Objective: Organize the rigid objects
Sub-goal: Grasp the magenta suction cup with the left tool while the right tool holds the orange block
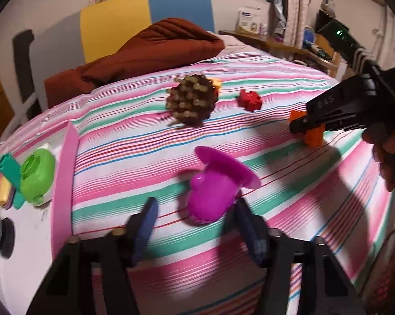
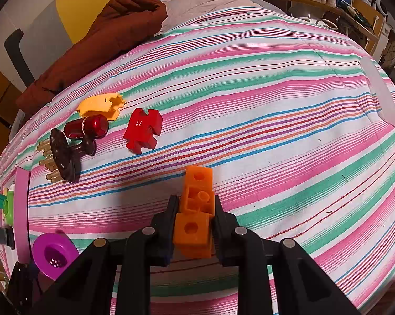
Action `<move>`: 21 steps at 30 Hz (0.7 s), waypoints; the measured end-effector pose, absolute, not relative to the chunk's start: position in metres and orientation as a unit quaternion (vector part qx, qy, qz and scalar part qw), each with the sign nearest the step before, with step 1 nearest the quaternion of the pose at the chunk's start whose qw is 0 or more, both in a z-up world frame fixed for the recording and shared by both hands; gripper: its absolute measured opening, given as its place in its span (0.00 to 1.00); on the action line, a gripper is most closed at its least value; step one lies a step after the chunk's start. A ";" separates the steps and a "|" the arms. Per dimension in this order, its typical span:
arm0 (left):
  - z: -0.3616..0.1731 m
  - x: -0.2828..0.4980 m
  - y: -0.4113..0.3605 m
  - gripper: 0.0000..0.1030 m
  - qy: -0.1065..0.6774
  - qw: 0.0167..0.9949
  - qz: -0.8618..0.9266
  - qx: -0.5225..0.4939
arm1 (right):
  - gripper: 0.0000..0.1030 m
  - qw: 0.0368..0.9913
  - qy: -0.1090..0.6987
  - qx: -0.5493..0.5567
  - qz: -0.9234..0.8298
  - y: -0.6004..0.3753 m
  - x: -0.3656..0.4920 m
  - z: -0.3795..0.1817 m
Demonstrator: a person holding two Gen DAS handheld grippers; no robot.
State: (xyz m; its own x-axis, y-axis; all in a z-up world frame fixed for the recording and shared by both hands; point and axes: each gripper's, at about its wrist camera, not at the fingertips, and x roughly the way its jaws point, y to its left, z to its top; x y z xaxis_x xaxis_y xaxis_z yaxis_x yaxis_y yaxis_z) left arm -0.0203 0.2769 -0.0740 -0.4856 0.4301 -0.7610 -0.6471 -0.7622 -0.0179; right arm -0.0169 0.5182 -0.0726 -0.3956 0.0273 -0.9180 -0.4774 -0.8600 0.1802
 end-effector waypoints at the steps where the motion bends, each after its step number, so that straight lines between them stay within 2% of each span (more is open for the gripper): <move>1: -0.072 -0.021 0.277 0.36 0.138 0.316 0.851 -0.396 | 0.22 0.156 0.214 -0.527 0.808 0.519 -0.017 -0.073; 2: -0.071 -0.020 0.276 0.31 0.140 0.313 0.852 -0.395 | 0.22 0.156 0.215 -0.527 0.807 0.519 -0.018 -0.073; 4: -0.066 -0.020 0.274 0.29 0.137 0.318 0.850 -0.396 | 0.22 0.156 0.215 -0.527 0.808 0.519 -0.017 -0.073; 10: -0.041 -0.013 0.272 0.27 0.140 0.319 0.860 -0.373 | 0.22 0.156 0.216 -0.527 0.807 0.519 -0.018 -0.074; 15: -0.043 -0.017 0.278 0.26 0.155 0.314 0.861 -0.369 | 0.22 0.156 0.217 -0.526 0.808 0.519 -0.017 -0.074; 18: -0.048 -0.022 0.276 0.26 0.138 0.315 0.857 -0.384 | 0.22 0.156 0.217 -0.526 0.808 0.519 -0.018 -0.074; 19: -0.049 -0.022 0.275 0.30 0.127 0.319 0.856 -0.387 | 0.22 0.156 0.217 -0.526 0.807 0.519 -0.018 -0.075; 20: -0.049 -0.022 0.275 0.44 0.121 0.322 0.855 -0.389 | 0.22 0.156 0.216 -0.527 0.807 0.519 -0.019 -0.075; 21: -0.049 -0.021 0.276 0.51 0.119 0.323 0.856 -0.386 | 0.22 0.156 0.216 -0.527 0.807 0.518 -0.019 -0.075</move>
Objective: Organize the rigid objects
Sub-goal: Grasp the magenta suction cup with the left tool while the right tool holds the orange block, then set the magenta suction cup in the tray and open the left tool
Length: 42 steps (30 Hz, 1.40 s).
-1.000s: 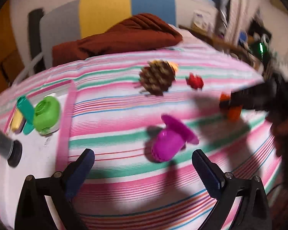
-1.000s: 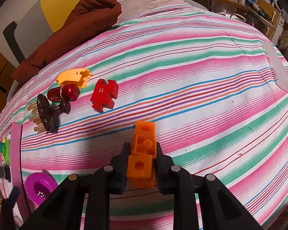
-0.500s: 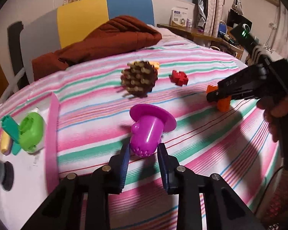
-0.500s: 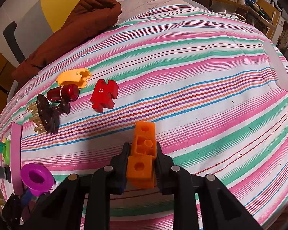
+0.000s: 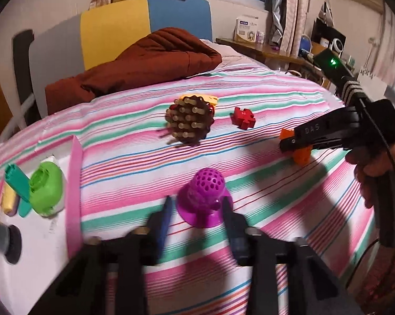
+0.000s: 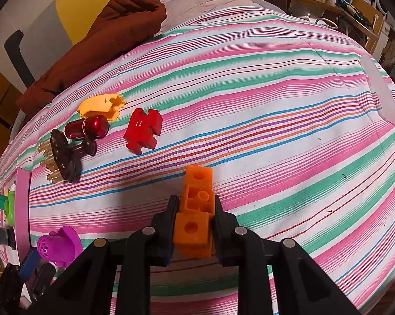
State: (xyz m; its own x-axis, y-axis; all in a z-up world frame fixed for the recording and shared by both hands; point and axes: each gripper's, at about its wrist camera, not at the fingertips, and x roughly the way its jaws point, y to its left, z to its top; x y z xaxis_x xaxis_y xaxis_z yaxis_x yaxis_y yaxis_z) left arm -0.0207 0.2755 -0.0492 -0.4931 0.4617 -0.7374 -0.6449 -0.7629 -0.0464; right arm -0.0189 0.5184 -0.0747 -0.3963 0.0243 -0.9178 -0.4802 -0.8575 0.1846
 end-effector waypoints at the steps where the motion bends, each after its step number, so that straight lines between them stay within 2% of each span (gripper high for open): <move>1: -0.049 -0.019 0.277 0.59 0.120 0.323 0.859 -0.379 | 0.22 0.156 0.216 -0.527 0.807 0.518 -0.018 -0.075; 6: -0.053 -0.023 0.297 0.59 0.143 0.321 0.858 -0.376 | 0.22 0.156 0.216 -0.527 0.807 0.518 -0.018 -0.075; 7: -0.056 -0.028 0.301 0.52 0.143 0.318 0.856 -0.382 | 0.22 0.157 0.216 -0.527 0.807 0.518 -0.018 -0.075; 8: -0.058 -0.031 0.303 0.33 0.140 0.319 0.854 -0.387 | 0.22 0.157 0.216 -0.527 0.807 0.518 -0.018 -0.075; 9: -0.060 -0.033 0.303 0.32 0.137 0.317 0.853 -0.392 | 0.22 0.156 0.217 -0.526 0.807 0.518 -0.018 -0.075; 17: -0.067 -0.018 0.284 0.32 0.134 0.314 0.859 -0.381 | 0.22 0.156 0.222 -0.524 0.807 0.519 -0.019 -0.076; 25: -0.068 0.002 0.261 0.32 0.108 0.319 0.855 -0.394 | 0.22 0.155 0.195 -0.525 0.814 0.513 -0.020 -0.075; 30: -0.055 0.014 0.240 0.32 0.067 0.329 0.854 -0.397 | 0.22 0.154 0.200 -0.523 0.814 0.515 -0.019 -0.076; 42: -0.016 0.038 0.172 0.32 0.065 0.309 0.882 -0.349 | 0.22 0.157 0.172 -0.526 0.818 0.508 -0.017 -0.076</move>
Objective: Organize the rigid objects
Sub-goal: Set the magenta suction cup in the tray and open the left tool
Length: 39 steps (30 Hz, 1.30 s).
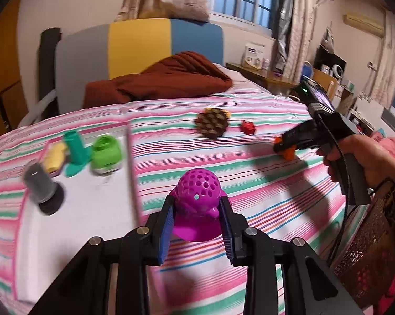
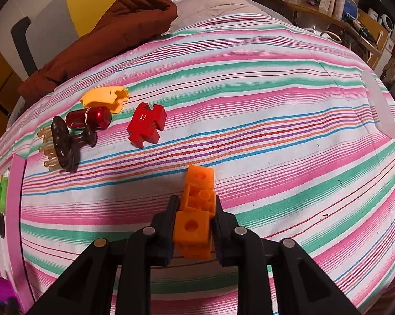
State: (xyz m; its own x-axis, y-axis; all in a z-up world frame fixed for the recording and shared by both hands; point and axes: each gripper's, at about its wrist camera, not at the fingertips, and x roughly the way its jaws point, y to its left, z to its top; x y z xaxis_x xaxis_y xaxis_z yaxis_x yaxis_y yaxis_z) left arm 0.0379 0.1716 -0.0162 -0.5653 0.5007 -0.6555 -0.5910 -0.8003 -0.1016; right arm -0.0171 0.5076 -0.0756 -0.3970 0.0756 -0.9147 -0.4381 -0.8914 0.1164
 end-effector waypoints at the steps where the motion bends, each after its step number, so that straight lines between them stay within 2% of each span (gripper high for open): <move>1: -0.016 0.036 0.162 0.32 0.061 0.301 0.884 -0.352 | 0.22 0.158 0.171 -0.526 0.818 0.507 -0.017 -0.076; 16: -0.038 -0.013 0.060 0.32 0.024 0.174 0.902 -0.395 | 0.22 0.163 0.169 -0.525 0.818 0.504 -0.006 -0.073; 31: -0.055 -0.040 0.032 0.34 0.030 0.112 0.906 -0.407 | 0.22 0.167 0.157 -0.525 0.819 0.501 -0.013 -0.075; 33: -0.053 -0.036 0.028 0.42 0.022 0.107 0.910 -0.401 | 0.22 0.167 0.156 -0.526 0.819 0.501 -0.014 -0.075; 35: -0.049 -0.029 0.024 0.63 0.006 0.106 0.916 -0.386 | 0.22 0.168 0.156 -0.526 0.819 0.500 -0.014 -0.075; 36: -0.046 -0.024 0.022 0.67 -0.002 0.107 0.920 -0.377 | 0.22 0.168 0.155 -0.526 0.819 0.500 -0.013 -0.075; 38: -0.042 -0.016 0.021 0.83 -0.004 0.095 0.927 -0.362 | 0.22 0.168 0.154 -0.526 0.819 0.500 -0.014 -0.075; 39: -0.040 -0.013 0.021 0.85 -0.006 0.093 0.929 -0.357 | 0.22 0.168 0.154 -0.526 0.819 0.500 -0.015 -0.076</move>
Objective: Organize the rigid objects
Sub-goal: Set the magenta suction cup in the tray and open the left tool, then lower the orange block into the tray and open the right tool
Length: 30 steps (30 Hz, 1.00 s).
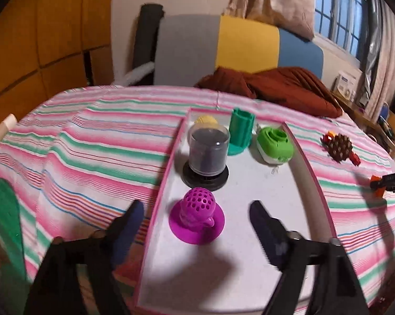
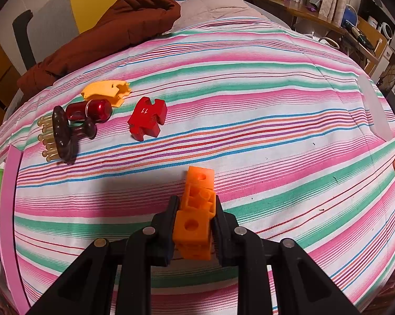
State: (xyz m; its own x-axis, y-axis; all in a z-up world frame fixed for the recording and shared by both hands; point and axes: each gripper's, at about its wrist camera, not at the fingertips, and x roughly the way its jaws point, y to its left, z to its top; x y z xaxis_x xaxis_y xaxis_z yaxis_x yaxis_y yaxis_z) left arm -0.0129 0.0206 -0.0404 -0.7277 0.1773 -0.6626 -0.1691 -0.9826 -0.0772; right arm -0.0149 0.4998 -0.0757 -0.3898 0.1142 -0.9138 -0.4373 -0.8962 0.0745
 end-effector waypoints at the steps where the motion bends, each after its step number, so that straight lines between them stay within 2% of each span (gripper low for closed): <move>1: -0.039 -0.009 0.020 0.88 -0.011 0.094 0.931 -0.351 | 0.22 0.168 0.153 -0.526 0.819 0.500 -0.015 -0.076; 5: -0.035 0.002 0.023 0.99 -0.037 0.113 0.930 -0.349 | 0.21 0.163 0.157 -0.523 0.822 0.498 -0.014 -0.073; 17: -0.035 0.022 0.050 0.99 -0.016 0.149 0.922 -0.356 | 0.21 0.052 0.188 -0.493 0.848 0.449 -0.005 -0.057; 24: -0.033 0.025 0.046 0.99 -0.016 0.147 0.924 -0.352 | 0.21 -0.007 0.184 -0.483 0.856 0.418 -0.004 -0.050; 30: -0.035 0.023 0.037 0.99 -0.027 0.138 0.924 -0.356 | 0.21 -0.079 0.150 -0.471 0.866 0.358 0.001 -0.039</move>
